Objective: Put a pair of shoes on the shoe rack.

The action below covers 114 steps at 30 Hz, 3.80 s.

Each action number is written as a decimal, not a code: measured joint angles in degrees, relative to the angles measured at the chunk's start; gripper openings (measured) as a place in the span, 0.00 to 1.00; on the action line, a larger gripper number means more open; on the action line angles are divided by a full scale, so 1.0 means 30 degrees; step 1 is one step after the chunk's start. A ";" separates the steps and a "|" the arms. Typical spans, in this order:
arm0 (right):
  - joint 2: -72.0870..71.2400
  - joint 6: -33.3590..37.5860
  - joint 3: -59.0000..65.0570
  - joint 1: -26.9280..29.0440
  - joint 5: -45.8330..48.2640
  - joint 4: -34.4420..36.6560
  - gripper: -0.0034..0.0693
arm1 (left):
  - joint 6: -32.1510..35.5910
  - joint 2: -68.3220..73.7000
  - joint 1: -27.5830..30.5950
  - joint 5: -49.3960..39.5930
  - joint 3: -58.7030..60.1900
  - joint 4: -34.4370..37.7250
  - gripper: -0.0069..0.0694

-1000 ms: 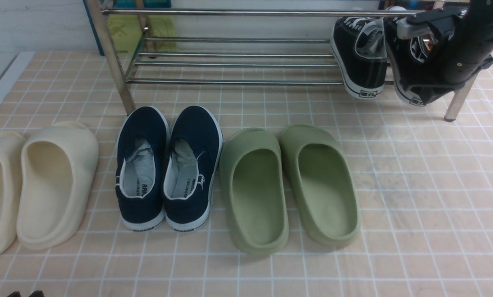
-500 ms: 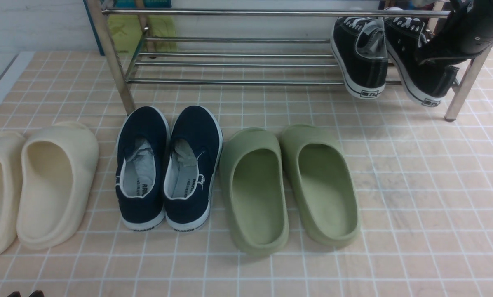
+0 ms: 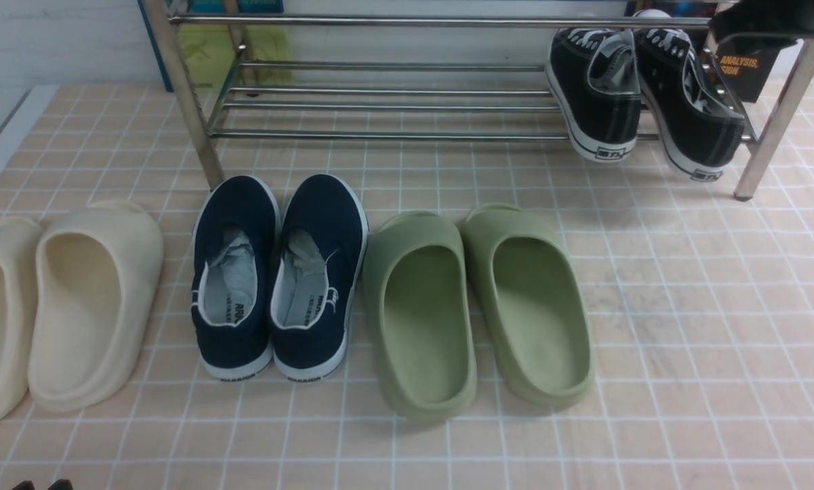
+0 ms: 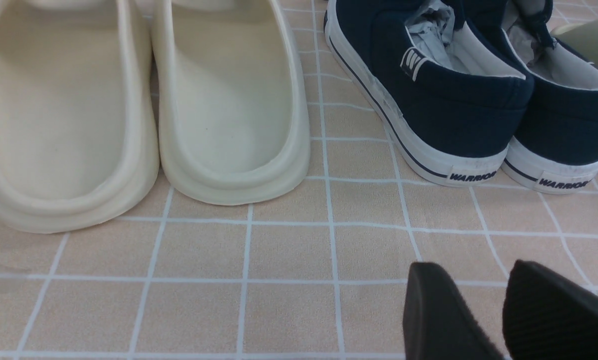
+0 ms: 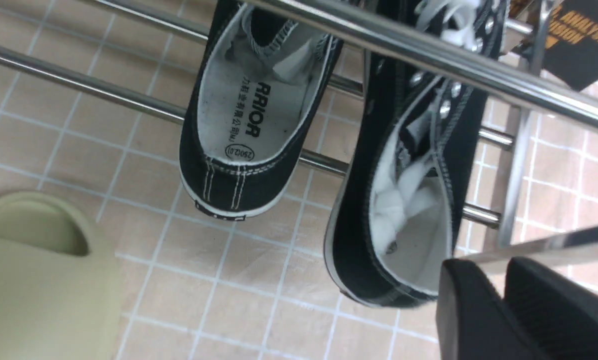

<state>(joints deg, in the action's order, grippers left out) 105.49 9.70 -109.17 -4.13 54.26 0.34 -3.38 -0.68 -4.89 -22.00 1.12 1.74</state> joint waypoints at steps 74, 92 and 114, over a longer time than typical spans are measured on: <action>-1.2761 0.2249 0.8555 0.1124 -0.4707 0.3756 0.02 | 0.0000 0.0000 0.0000 0.0000 0.0000 0.0000 0.40; -2.6469 0.3001 2.6988 0.1124 -0.8500 0.7072 0.04 | 0.0000 0.0000 0.0000 0.0000 0.0000 -0.0017 0.40; -3.2958 0.5387 3.1318 0.1124 -0.8273 0.7801 0.06 | 0.0000 0.0000 0.0000 0.0000 0.0000 -0.0017 0.40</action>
<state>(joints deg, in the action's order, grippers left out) 6.61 25.86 -15.22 -0.76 29.44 23.74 -3.38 -0.68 -4.89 -22.00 1.12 1.69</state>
